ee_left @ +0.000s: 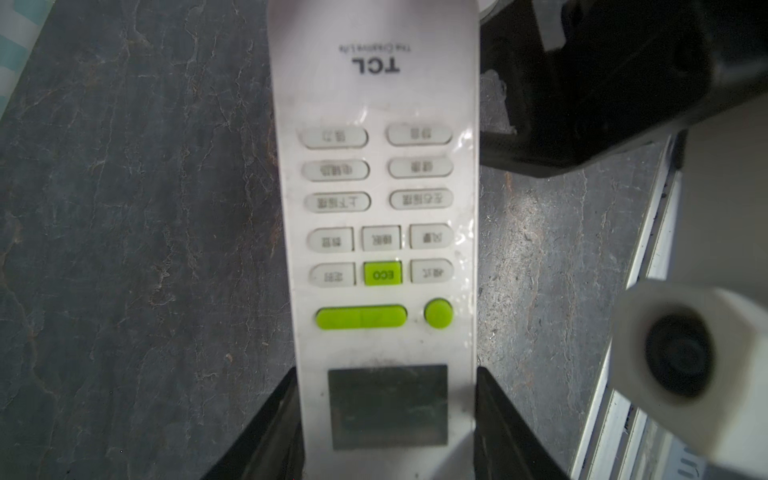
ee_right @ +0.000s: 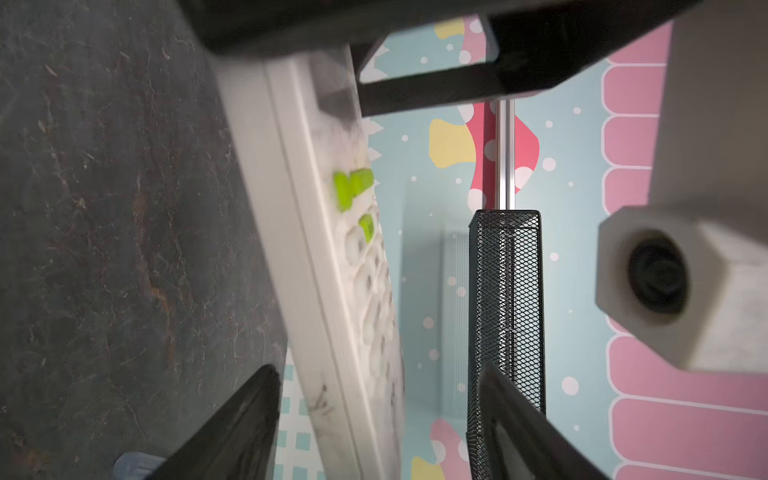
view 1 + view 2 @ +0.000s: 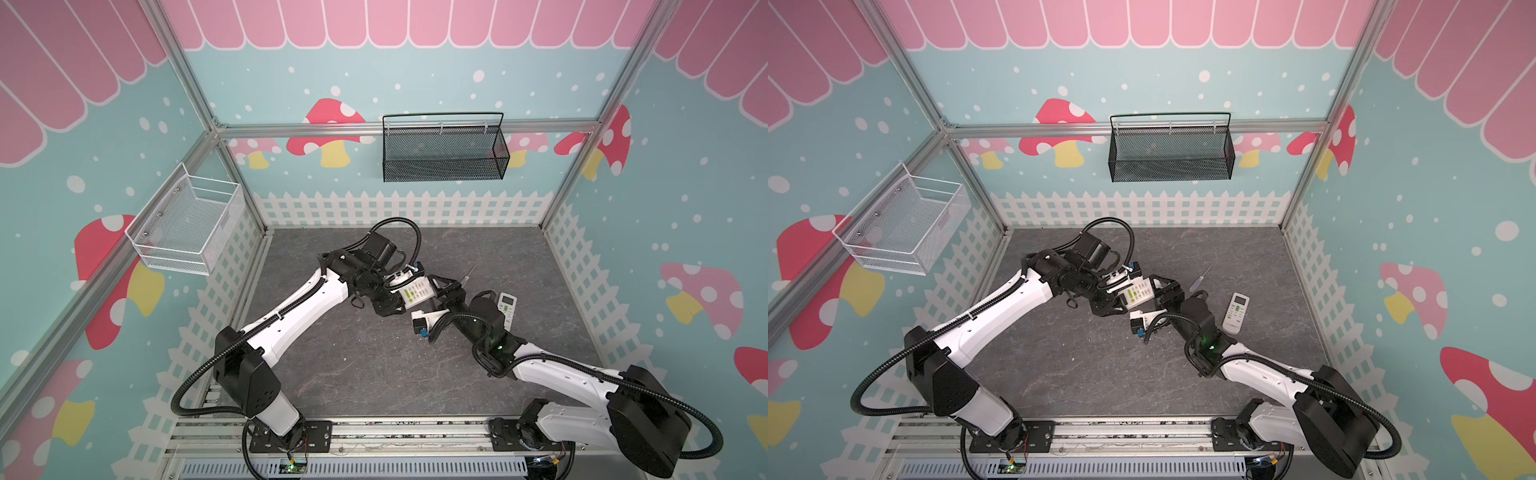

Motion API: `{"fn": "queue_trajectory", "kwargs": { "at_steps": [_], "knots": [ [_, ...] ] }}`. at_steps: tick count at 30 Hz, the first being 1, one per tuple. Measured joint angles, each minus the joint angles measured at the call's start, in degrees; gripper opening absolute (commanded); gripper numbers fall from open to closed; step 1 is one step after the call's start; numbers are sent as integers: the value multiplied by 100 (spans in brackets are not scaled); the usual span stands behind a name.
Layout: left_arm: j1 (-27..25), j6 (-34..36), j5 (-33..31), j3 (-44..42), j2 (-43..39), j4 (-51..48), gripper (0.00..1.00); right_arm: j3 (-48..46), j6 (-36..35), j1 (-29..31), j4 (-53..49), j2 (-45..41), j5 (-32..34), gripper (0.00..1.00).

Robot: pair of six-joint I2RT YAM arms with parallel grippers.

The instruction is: Unload the batteries from the remote control

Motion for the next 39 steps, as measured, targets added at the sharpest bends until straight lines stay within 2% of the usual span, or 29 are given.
{"fn": "queue_trajectory", "kwargs": {
  "at_steps": [7,8,10,13,15,19,21,32,35,39],
  "knots": [
    [-9,33,4,2,0,-59,33,0,-256,107,175,133,94,36],
    [-9,33,4,2,0,-63,37,0,-271,107,186,142,107,32],
    [-9,31,7,7,0,-66,52,-2,-264,118,190,142,160,22],
    [-9,4,9,70,-4,-83,74,-39,-264,133,114,142,254,13],
    [-9,-2,-61,98,-20,-68,84,-94,-188,136,107,140,310,10],
    [-7,66,-278,385,-20,-278,91,-264,44,136,107,70,420,8],
    [4,136,-369,826,-7,-520,99,-411,212,136,109,-20,450,8],
    [76,557,-538,3915,782,-1399,99,-706,1362,133,-35,-269,573,9],
    [76,621,-409,4236,881,-1478,99,-706,1768,120,-160,-372,531,9],
    [76,660,-114,4207,785,-1523,98,-706,2577,33,-400,-461,310,8]
  ]
}}
